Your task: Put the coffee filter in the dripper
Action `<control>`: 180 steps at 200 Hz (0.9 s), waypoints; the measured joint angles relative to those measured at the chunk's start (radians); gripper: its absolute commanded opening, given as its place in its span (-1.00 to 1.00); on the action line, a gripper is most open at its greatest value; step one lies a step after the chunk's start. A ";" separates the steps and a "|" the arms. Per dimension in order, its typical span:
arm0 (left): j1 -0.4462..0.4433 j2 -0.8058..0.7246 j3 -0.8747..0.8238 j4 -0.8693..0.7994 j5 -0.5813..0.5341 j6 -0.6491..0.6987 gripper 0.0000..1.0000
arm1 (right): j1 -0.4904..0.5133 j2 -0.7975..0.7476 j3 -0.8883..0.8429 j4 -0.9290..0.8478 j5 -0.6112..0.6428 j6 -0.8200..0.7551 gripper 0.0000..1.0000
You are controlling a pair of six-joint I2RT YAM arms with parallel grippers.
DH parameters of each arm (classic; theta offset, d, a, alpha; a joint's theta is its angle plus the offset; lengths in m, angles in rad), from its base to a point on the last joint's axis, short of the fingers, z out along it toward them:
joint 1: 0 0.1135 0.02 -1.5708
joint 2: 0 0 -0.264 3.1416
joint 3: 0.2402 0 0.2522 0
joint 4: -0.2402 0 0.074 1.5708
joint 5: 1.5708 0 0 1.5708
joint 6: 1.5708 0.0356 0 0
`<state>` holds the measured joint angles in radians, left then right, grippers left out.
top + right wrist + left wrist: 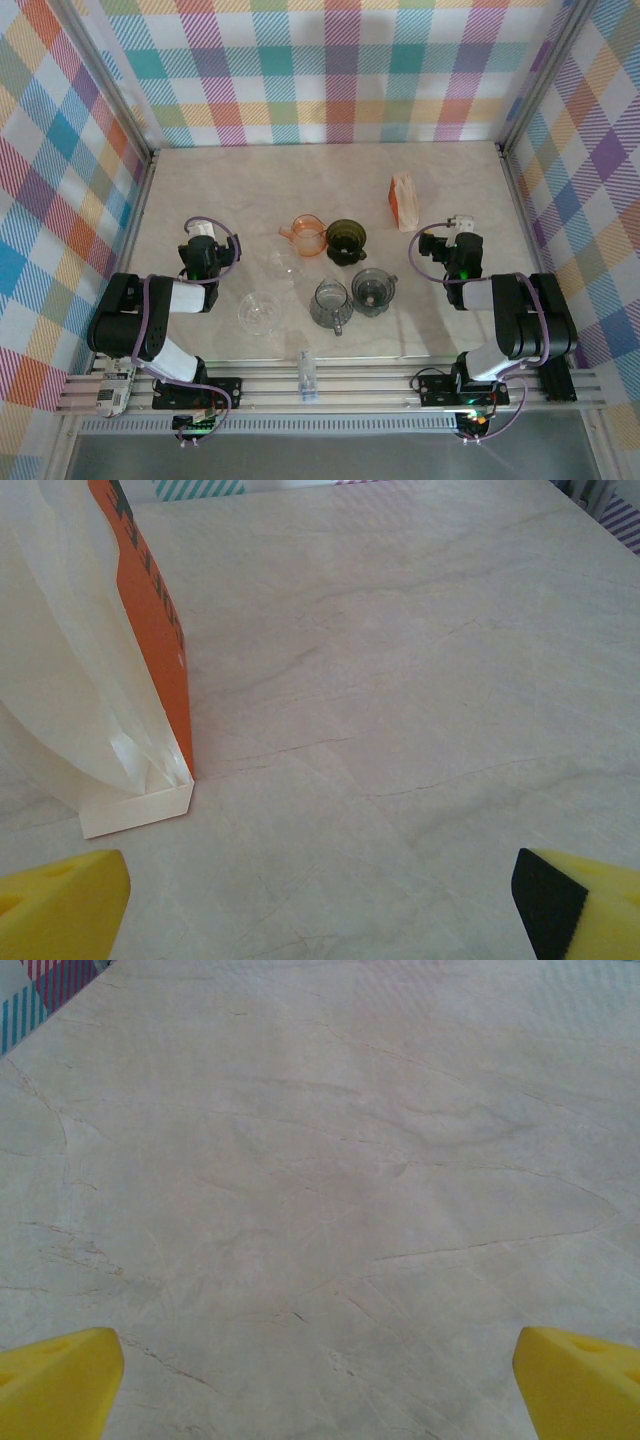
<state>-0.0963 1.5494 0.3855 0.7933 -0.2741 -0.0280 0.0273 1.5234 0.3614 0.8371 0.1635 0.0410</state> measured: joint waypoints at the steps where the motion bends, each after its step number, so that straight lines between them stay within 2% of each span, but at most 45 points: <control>1: 0.000 0.000 0.000 0.000 0.000 0.000 1.00 | 0.000 0.000 0.000 0.000 0.000 0.000 0.97; 118: -0.001 0.000 0.005 -0.010 -0.005 0.000 1.00 | 0.000 0.000 0.012 -0.020 -0.004 0.000 0.97; 142: -0.002 -0.021 0.058 -0.116 -0.027 -0.003 1.00 | 0.000 -0.026 0.083 -0.147 -0.003 0.003 0.98; 180: -0.002 -0.142 0.170 -0.292 -0.153 -0.055 0.99 | 0.000 -0.106 0.237 -0.377 0.046 0.038 0.98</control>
<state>-0.0978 1.4078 0.5552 0.5014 -0.4271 -0.0826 0.0273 1.4170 0.5980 0.4603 0.2096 0.0788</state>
